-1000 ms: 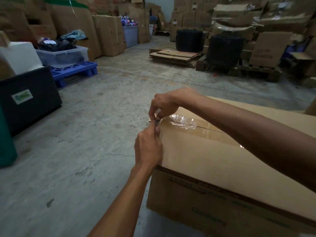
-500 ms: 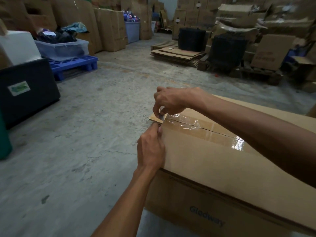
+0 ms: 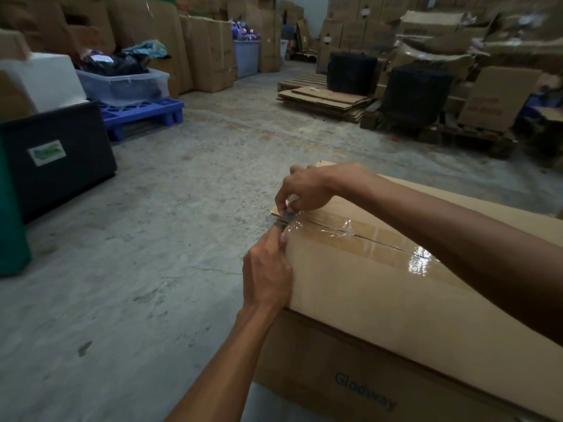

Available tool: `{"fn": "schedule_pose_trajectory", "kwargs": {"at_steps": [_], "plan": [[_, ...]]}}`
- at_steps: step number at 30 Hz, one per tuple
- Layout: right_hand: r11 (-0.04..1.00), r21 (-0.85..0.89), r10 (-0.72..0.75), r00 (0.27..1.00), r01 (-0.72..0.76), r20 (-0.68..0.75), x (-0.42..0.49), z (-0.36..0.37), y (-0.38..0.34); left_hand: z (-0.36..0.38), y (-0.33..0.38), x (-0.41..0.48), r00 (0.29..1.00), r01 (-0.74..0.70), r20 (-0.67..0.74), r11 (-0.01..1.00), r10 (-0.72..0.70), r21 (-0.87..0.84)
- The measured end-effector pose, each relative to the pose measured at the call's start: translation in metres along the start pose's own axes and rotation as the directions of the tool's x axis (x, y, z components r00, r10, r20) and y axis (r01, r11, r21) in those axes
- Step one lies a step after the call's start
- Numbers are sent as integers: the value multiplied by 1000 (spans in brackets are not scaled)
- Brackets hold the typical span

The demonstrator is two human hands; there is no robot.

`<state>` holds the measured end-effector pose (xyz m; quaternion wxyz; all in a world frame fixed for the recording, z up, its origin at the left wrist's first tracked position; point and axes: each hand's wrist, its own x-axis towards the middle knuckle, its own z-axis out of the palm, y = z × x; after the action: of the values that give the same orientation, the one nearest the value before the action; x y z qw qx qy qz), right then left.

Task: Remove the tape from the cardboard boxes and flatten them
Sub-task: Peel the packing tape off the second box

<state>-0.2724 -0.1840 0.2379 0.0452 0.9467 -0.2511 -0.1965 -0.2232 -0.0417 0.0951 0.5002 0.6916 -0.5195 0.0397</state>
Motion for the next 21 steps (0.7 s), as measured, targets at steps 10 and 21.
{"fn": "schedule_pose_trajectory", "kwargs": {"at_steps": [10,21], "plan": [[997,-72,-1,1000,1,2,17,5,-18,-3,-12,-5,1000,21,-1,1000,-21,20],[959,-258,-80,986,116,145,32,3,-48,2,-32,-16,1000,19,-10,1000,-19,15]]}}
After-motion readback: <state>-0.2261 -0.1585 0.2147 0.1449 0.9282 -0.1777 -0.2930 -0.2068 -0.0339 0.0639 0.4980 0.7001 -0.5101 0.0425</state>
